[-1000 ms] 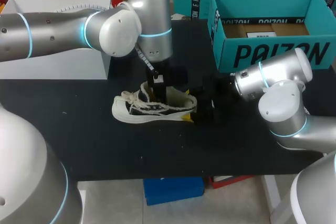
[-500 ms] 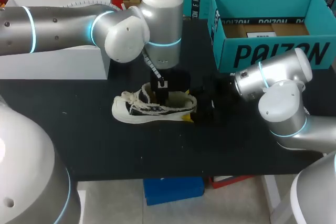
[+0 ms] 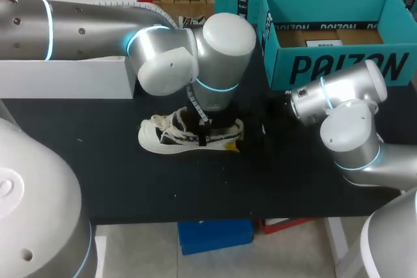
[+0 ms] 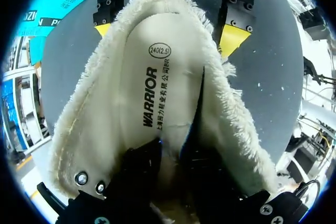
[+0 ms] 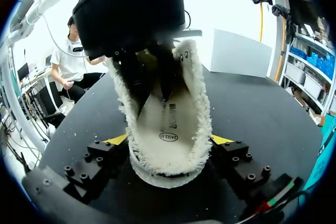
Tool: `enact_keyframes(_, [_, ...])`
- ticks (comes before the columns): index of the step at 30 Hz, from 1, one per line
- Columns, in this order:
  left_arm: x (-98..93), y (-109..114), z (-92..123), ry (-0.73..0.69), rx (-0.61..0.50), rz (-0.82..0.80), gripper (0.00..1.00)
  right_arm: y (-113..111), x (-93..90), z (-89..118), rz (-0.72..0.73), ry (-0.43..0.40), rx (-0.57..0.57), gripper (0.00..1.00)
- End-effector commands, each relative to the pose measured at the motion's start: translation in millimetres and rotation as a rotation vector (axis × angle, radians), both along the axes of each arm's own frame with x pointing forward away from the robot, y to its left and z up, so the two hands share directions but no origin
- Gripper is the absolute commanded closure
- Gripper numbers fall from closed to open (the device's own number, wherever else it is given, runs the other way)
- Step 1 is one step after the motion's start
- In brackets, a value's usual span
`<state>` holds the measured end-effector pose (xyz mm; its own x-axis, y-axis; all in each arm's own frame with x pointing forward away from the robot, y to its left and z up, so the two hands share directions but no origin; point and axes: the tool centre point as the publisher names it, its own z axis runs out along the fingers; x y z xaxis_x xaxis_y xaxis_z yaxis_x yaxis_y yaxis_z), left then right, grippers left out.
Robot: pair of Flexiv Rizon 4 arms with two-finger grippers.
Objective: Take the shoe out of the shoebox, open the shoe tongue, remove and reinsert the insole, then place the shoe into the shoebox
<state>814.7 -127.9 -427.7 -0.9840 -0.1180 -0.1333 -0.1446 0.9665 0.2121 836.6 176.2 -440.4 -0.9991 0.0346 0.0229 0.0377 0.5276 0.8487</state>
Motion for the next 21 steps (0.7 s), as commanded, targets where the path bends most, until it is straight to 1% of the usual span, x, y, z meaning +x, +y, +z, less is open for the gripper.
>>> enact_keyframes(1, [-5.1, 16, -34, -0.115, 0.029, -0.005, 0.73, -2, 1.1, -3, -0.001, 0.002, -0.002, 1.00])
enact_keyframes(6, [0.9, 29, -54, -0.192, 0.048, 0.017, 0.73, -2, 1.1, -3, -0.001, 0.002, -0.002, 1.00])
enact_keyframes(11, [11.2, 38, -66, -0.282, 0.068, 0.033, 0.73, -2, 1.1, -3, -0.001, 0.002, -0.002, 1.00])
enact_keyframes(15, [24.7, 44, -70, -0.350, 0.056, 0.049, 0.74, -2, 1.1, -3, -0.001, 0.002, -0.002, 1.00])
enact_keyframes(21, [41.0, 47, -69, -0.423, 0.019, 0.056, 0.75, -2, 1.1, -3, -0.001, 0.002, -0.002, 1.00])
